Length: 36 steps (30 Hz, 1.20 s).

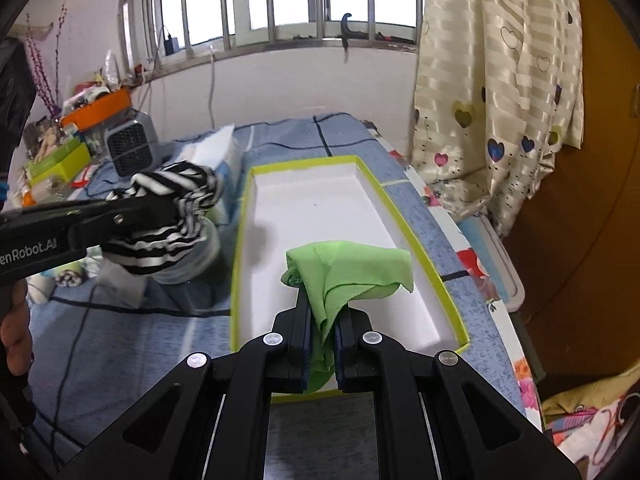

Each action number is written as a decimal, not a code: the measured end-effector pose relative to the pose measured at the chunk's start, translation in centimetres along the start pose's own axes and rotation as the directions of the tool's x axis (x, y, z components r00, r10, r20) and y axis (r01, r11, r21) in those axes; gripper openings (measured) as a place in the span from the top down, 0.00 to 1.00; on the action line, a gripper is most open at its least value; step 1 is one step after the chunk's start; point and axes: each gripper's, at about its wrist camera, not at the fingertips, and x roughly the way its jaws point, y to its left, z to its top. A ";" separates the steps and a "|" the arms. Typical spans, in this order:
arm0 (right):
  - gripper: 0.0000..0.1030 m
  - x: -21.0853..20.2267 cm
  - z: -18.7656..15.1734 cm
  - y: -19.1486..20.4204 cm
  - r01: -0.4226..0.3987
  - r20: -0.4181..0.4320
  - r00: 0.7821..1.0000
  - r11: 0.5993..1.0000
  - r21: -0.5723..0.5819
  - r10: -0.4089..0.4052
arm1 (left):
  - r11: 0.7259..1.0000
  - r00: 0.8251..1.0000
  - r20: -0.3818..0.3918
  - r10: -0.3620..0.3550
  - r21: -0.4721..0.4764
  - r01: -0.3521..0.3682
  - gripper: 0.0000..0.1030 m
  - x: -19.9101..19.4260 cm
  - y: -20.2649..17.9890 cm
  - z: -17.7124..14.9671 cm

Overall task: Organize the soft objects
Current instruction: 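Carry the green cloth and striped sock over the yellow box lid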

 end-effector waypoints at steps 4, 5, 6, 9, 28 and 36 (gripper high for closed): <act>0.91 0.9 -0.1 -0.4 0.016 -0.017 1.000 1.000 -0.003 -0.016 | 1.000 1.000 -0.024 -0.008 0.012 0.009 0.90 1.8 -0.5 0.5; 0.91 1.0 -0.1 -0.5 0.020 -0.019 1.000 1.000 -0.003 -0.020 | 1.000 0.999 -0.030 -0.009 0.013 0.010 0.90 2.2 -0.7 0.6; 0.91 1.2 -0.1 -0.6 0.021 -0.022 1.000 1.000 -0.004 -0.021 | 1.000 0.999 -0.035 -0.010 0.020 0.011 0.90 2.6 -0.9 0.7; 0.91 1.8 0.0 -0.9 0.033 -0.029 0.999 0.999 -0.008 -0.033 | 1.000 0.999 -0.049 -0.006 0.029 0.007 0.90 3.8 -1.2 0.9; 0.65 3.8 -0.1 -1.5 0.123 -0.068 0.990 0.991 -0.053 -0.126 | 0.999 0.994 -0.108 0.009 0.033 -0.006 0.76 7.6 -1.9 1.0; 0.46 3.4 -0.3 -1.3 0.130 -0.065 0.989 0.990 -0.056 -0.134 | 0.999 0.996 -0.092 0.007 0.032 -0.004 0.65 6.7 -2.1 0.9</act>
